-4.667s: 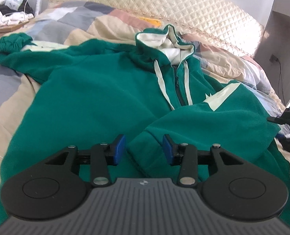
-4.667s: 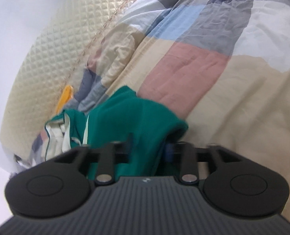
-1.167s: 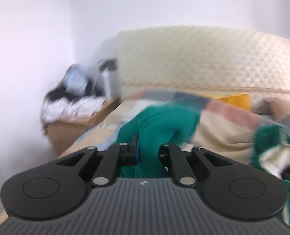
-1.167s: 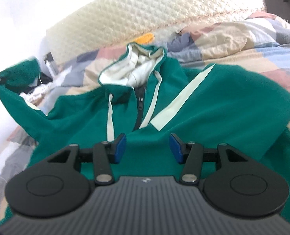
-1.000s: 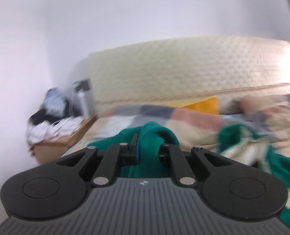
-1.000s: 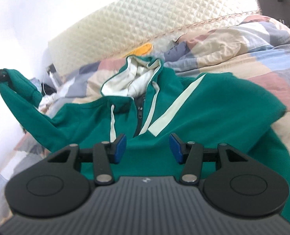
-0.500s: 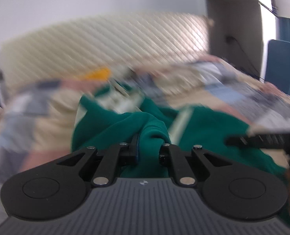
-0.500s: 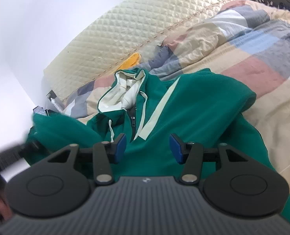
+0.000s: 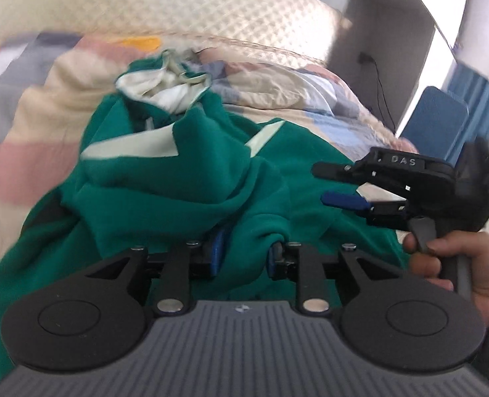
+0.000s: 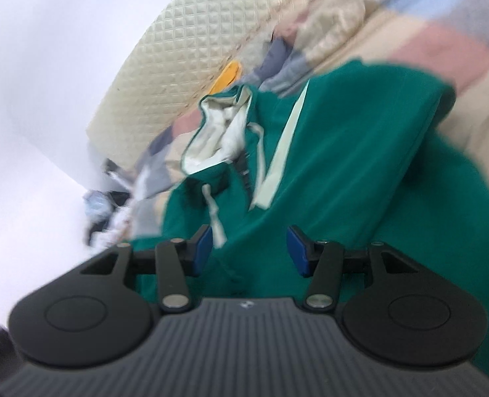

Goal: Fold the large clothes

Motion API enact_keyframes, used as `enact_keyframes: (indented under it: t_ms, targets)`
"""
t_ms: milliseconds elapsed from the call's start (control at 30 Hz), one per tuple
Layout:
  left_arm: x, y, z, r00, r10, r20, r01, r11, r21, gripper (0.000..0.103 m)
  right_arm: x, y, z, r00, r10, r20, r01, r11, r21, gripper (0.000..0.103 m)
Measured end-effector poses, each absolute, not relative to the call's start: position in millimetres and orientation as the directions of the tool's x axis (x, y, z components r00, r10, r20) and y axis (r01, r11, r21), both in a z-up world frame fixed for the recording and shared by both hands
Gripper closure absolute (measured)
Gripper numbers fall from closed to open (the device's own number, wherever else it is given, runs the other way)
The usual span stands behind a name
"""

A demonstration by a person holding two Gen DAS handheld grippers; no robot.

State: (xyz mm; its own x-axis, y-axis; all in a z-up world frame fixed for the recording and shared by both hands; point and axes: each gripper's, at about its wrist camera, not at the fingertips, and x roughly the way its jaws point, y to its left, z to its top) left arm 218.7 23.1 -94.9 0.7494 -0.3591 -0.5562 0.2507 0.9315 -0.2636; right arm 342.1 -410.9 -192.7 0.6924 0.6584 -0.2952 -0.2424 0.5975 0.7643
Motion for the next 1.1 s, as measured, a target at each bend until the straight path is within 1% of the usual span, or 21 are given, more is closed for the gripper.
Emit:
enact_keyframes:
  t_ms: [33,133,233,300,400,433,467,533,567,633,700,733,767,800,833,900,933,967,1000,1067,1100]
  targets:
    - [215.5,31.5,-96.0,0.747,-0.364,-0.557,0.234,0.927,-0.293,0.073,343.5,-409.7,-195.5,0.68,0.675,-0.285,-0.23,0.566,0.792,0.039]
    - [207.6,54.0,-99.1,0.76,-0.371,-0.534,0.189,0.912,-0.365,0.072,349.2,-399.1,-202.0,0.627,0.738,-0.25,-0.224,0.478,0.85,0.038]
    - [210.5,59.3,-102.0,0.75,-0.387,-0.537,0.191,0.903,-0.385,0.071,356.1,-379.1,-204.2,0.59,0.768,-0.248,-0.248,0.465,0.85,0.039]
    - [210.2,58.1,-102.7,0.759,-0.392,-0.52,0.218,0.905,-0.364,0.07,364.6,-362.5,-207.4,0.541,0.801,-0.254,-0.27,0.452,0.85,0.038]
    - [213.2,55.3,-106.2,0.77,-0.391,-0.503,0.241,0.91,-0.338,0.067,372.5,-338.3,-213.0,0.491,0.815,-0.309,-0.292,0.488,0.823,0.038]
    - [214.6,55.0,-107.6,0.772,-0.393,-0.5,0.244,0.909,-0.338,0.066,373.4,-332.1,-215.0,0.479,0.816,-0.323,-0.301,0.498,0.813,0.036]
    - [217.0,54.6,-109.1,0.774,-0.394,-0.496,0.248,0.909,-0.335,0.066,374.8,-326.6,-217.8,0.466,0.818,-0.338,-0.301,0.505,0.809,0.031]
    - [221.4,54.4,-112.4,0.772,-0.397,-0.496,0.255,0.909,-0.33,0.065,378.3,-318.7,-224.7,0.445,0.812,-0.377,-0.284,0.527,0.801,0.027]
    - [223.0,54.7,-114.1,0.77,-0.397,-0.499,0.258,0.909,-0.326,0.064,379.9,-316.1,-226.9,0.437,0.815,-0.38,-0.289,0.528,0.799,0.027]
    - [224.8,57.5,-117.7,0.774,-0.394,-0.495,0.252,0.91,-0.33,0.063,381.2,-312.4,-229.7,0.415,0.84,-0.35,-0.298,0.489,0.82,0.026]
    - [226.8,60.8,-118.4,0.78,-0.387,-0.492,0.237,0.91,-0.34,0.063,382.0,-310.5,-232.8,0.381,0.871,-0.311,-0.285,0.431,0.856,0.03]
    - [227.3,62.0,-118.5,0.783,-0.381,-0.492,0.229,0.912,-0.341,0.063,381.4,-309.3,-232.9,0.368,0.881,-0.299,-0.288,0.414,0.864,0.042]
    - [227.9,63.1,-118.9,0.786,-0.375,-0.492,0.22,0.913,-0.344,0.062,380.5,-308.4,-232.2,0.359,0.884,-0.3,-0.292,0.411,0.864,0.049]
    - [228.5,64.1,-119.2,0.785,-0.376,-0.492,0.217,0.911,-0.35,0.062,378.9,-306.7,-229.8,0.358,0.882,-0.306,-0.3,0.419,0.857,0.051]
    - [228.8,64.4,-119.2,0.784,-0.379,-0.492,0.218,0.91,-0.353,0.062,376.9,-305.8,-226.4,0.364,0.877,-0.314,-0.319,0.434,0.843,0.056]
    - [228.3,63.1,-117.6,0.783,-0.384,-0.488,0.226,0.908,-0.353,0.056,372.9,-306.7,-213.8,0.403,0.858,-0.318,-0.361,0.468,0.806,0.061]
    - [227.6,61.7,-116.3,0.784,-0.385,-0.487,0.229,0.909,-0.349,0.048,370.9,-309.4,-205.6,0.43,0.849,-0.307,-0.383,0.48,0.79,0.062]
    - [226.7,59.6,-115.1,0.783,-0.386,-0.488,0.23,0.908,-0.349,0.037,369.7,-312.7,-197.4,0.46,0.838,-0.293,-0.398,0.49,0.776,0.063]
    - [226.0,57.2,-114.0,0.78,-0.386,-0.493,0.227,0.908,-0.351,0.032,367.3,-317.9,-189.3,0.493,0.826,-0.272,-0.414,0.498,0.762,0.063]
    - [223.3,50.9,-112.4,0.78,-0.38,-0.496,0.22,0.91,-0.351,0.017,363.4,-327.5,-173.7,0.554,0.801,-0.227,-0.445,0.516,0.732,0.063]
    - [221.8,47.7,-111.7,0.782,-0.383,-0.492,0.227,0.91,-0.348,0.015,361.1,-331.8,-166.8,0.581,0.786,-0.213,-0.459,0.532,0.712,0.063]
